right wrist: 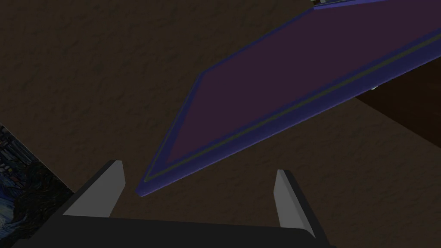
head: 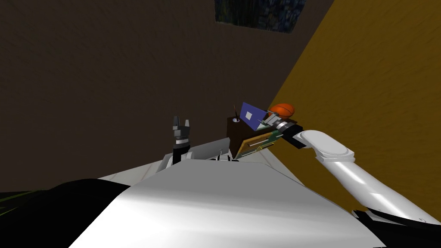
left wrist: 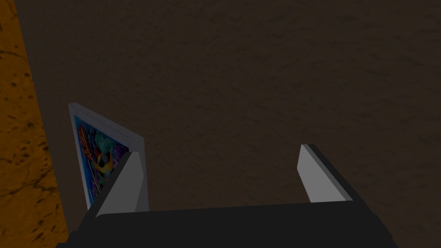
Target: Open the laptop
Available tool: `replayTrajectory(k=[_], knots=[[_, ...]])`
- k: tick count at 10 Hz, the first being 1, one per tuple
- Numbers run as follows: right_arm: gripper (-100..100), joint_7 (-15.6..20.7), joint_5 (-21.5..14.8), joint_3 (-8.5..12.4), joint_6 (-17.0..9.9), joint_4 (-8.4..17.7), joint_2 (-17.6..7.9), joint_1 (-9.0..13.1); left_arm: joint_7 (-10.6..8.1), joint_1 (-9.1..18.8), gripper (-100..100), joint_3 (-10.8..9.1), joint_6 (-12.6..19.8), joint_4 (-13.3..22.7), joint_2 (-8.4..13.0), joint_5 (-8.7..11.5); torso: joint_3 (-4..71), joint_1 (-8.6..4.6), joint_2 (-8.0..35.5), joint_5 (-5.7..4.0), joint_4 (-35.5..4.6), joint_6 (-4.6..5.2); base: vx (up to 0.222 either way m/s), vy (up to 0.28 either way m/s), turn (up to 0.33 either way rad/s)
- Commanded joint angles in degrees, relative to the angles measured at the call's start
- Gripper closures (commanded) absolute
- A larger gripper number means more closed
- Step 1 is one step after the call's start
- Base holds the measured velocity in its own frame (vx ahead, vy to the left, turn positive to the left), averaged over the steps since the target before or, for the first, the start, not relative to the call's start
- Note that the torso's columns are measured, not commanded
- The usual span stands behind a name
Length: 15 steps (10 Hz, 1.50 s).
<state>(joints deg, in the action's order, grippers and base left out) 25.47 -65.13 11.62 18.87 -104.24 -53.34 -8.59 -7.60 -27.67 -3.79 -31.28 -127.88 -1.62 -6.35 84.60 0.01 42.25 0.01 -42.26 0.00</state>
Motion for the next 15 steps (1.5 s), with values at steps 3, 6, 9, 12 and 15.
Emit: replayTrajectory(k=[3, 6, 9, 12, 15], knots=[[100, -4.0, 3.1, 0.0, -1.4, 4.9, -1.4, 2.1, 0.00, 0.0, 0, 0.00, 0.0, 0.0, 0.0, 0.0, 0.1, -0.33, -0.1, -0.28, 0.3, -0.20, -0.086, -0.069, 0.236], [100, -6.7, 5.2, -0.2, -2.2, 8.4, -2.2, 3.3, 0.00, 0.0, 0, -0.01, 0.0, 0.0, 0.0, 0.0, 0.2, -0.44, -0.4, -0.32, 0.3, 0.31, -0.095, -0.075, 0.160], [100, -9.4, 7.3, -0.5, -3.0, 11.9, -3.1, 4.6, 0.00, 0.0, 0, 0.00, 0.0, 0.0, 0.0, 0.0, 0.2, -0.55, -0.4, -0.36, 0.3, 0.12, -0.074, -0.042, 0.156], [100, -12.1, 9.4, -0.7, -3.8, 15.8, -4.0, 5.9, 0.00, 0.0, 0, -0.01, 0.0, 0.0, 0.0, 0.0, 0.1, -0.48, -0.3, -0.39, 0.3, 0.14, -0.087, -0.061, 0.173], [100, -13.6, 10.3, -0.4, -4.7, 16.3, -4.8, 6.3, 0.00, 0.0, 0, -0.01, 0.0, 0.0, 0.0, 0.0, 0.1, -0.32, -0.2, -0.34, 0.3, 0.26, -0.078, -0.048, 0.118]])
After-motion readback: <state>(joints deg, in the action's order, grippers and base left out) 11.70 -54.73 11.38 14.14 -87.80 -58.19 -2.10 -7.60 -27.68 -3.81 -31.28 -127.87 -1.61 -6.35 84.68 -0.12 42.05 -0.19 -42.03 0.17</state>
